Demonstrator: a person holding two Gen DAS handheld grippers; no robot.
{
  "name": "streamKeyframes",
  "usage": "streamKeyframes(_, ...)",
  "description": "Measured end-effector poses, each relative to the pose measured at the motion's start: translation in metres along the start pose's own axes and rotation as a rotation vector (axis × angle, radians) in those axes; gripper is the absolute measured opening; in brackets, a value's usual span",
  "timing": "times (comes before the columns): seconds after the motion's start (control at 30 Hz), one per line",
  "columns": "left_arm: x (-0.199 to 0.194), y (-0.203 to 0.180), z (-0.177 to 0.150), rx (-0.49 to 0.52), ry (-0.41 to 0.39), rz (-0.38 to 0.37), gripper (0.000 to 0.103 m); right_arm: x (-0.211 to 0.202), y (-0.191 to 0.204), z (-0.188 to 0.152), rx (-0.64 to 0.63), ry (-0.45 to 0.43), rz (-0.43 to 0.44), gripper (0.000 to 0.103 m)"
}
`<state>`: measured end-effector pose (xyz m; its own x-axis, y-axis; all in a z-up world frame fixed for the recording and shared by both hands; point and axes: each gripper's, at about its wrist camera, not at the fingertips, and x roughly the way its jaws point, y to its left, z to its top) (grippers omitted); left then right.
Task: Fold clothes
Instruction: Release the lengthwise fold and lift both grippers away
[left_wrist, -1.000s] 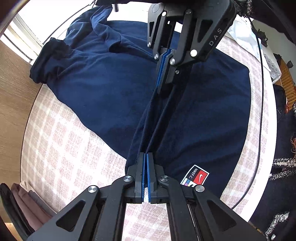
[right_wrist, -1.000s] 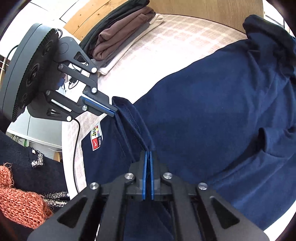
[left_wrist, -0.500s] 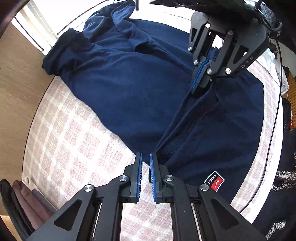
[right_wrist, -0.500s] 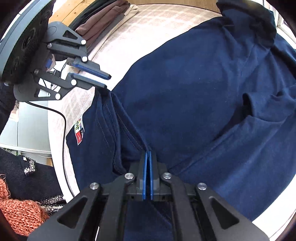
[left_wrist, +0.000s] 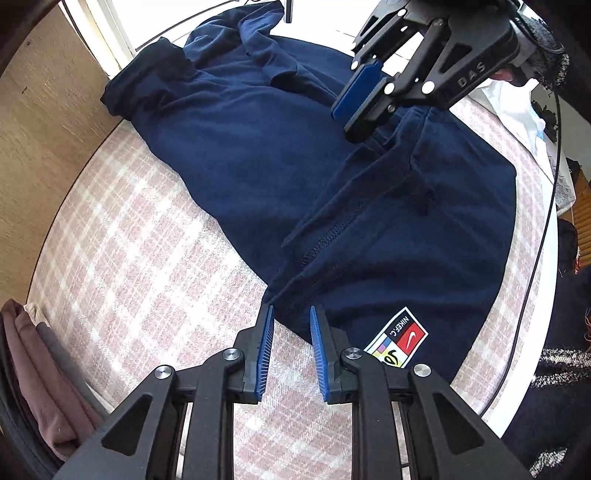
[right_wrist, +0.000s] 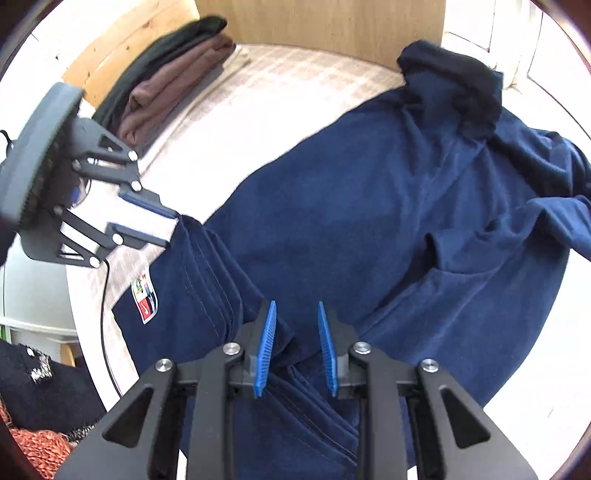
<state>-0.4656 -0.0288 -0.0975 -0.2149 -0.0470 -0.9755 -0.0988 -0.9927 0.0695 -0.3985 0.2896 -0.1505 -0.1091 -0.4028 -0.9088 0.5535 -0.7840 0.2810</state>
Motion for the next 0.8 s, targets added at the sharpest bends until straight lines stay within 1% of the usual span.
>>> streamKeyframes(0.07,0.006,0.009,0.004,-0.045,0.016,0.073,0.021,-0.021,-0.005,-0.013,0.032,-0.059,0.013,0.025)
streamKeyframes(0.1,0.003,0.009,0.007,-0.056,0.002,0.071,0.016,-0.031,-0.007,-0.02,0.046,-0.086,0.017,0.025)
streamKeyframes(0.17,-0.011,0.002,0.012,-0.067,-0.051,0.021,0.016,-0.039,-0.01,-0.045,0.069,-0.097,0.005,0.025)
streamKeyframes(0.2,-0.018,-0.002,0.014,-0.072,-0.078,-0.004,0.016,-0.037,-0.011,-0.056,0.091,-0.09,0.026,0.025)
streamKeyframes(0.23,-0.023,-0.011,0.018,-0.045,-0.101,-0.03,0.018,-0.036,-0.012,-0.067,0.112,-0.085,0.041,0.025)
streamKeyframes(0.27,-0.027,-0.024,0.023,0.002,-0.123,-0.058,0.021,-0.038,-0.013,-0.072,0.129,-0.092,0.03,0.025)
streamKeyframes(0.3,-0.027,-0.035,0.029,0.039,-0.132,-0.085,0.025,-0.04,-0.014,-0.077,0.146,-0.099,0.02,0.025)
streamKeyframes(0.33,-0.022,-0.041,0.035,0.058,-0.126,-0.099,0.025,-0.042,-0.015,-0.082,0.163,-0.105,0.009,0.025)
streamKeyframes(0.37,-0.009,-0.039,0.026,0.054,-0.101,-0.082,0.025,-0.044,-0.016,-0.088,0.18,-0.112,-0.001,0.025)
streamKeyframes(0.4,0.007,-0.032,0.006,0.04,-0.068,-0.051,0.025,-0.046,-0.017,-0.093,0.197,-0.118,-0.011,0.025)
streamKeyframes(0.43,0.023,-0.025,-0.014,0.026,-0.035,-0.019,0.026,-0.048,-0.019,-0.098,0.214,-0.124,-0.022,0.012)
streamKeyframes(0.47,0.026,-0.018,-0.022,0.003,-0.031,-0.013,0.026,-0.05,-0.02,-0.103,0.231,-0.131,-0.032,0.012)
streamKeyframes(0.5,0.021,-0.011,-0.023,-0.025,-0.043,-0.022,0.026,-0.052,-0.021,-0.108,0.249,-0.137,-0.043,0.013)
streamKeyframes(0.53,0.015,-0.004,-0.026,-0.053,-0.044,-0.001,0.026,-0.054,-0.022,-0.113,0.266,-0.144,-0.053,0.015)
streamKeyframes(0.57,0.008,0.004,-0.03,-0.082,-0.037,0.036,0.023,-0.055,-0.023,-0.119,0.283,-0.15,-0.064,0.015)
streamKeyframes(0.6,-0.004,0.012,-0.034,-0.111,-0.053,0.042,0.021,-0.057,-0.024,-0.124,0.3,-0.157,-0.074,0.016)
streamKeyframes(0.63,-0.019,0.019,-0.038,-0.139,-0.084,0.027,0.021,-0.062,-0.025,-0.129,0.32,-0.17,-0.08,0.018)
streamKeyframes(0.67,-0.035,0.026,-0.042,-0.164,-0.116,0.032,0.023,-0.079,-0.028,-0.134,0.351,-0.213,-0.066,0.025)
streamKeyframes(0.73,-0.065,0.045,-0.047,-0.203,-0.179,0.066,0.024,-0.114,-0.032,-0.143,0.397,-0.304,-0.052,0.034)
streamKeyframes(0.77,-0.077,0.056,-0.047,-0.22,-0.205,0.085,0.024,-0.13,-0.032,-0.144,0.405,-0.342,-0.069,0.035)
streamKeyframes(0.8,-0.081,0.075,-0.047,-0.243,-0.227,0.096,0.024,-0.144,-0.031,-0.139,0.406,-0.374,-0.097,0.035)
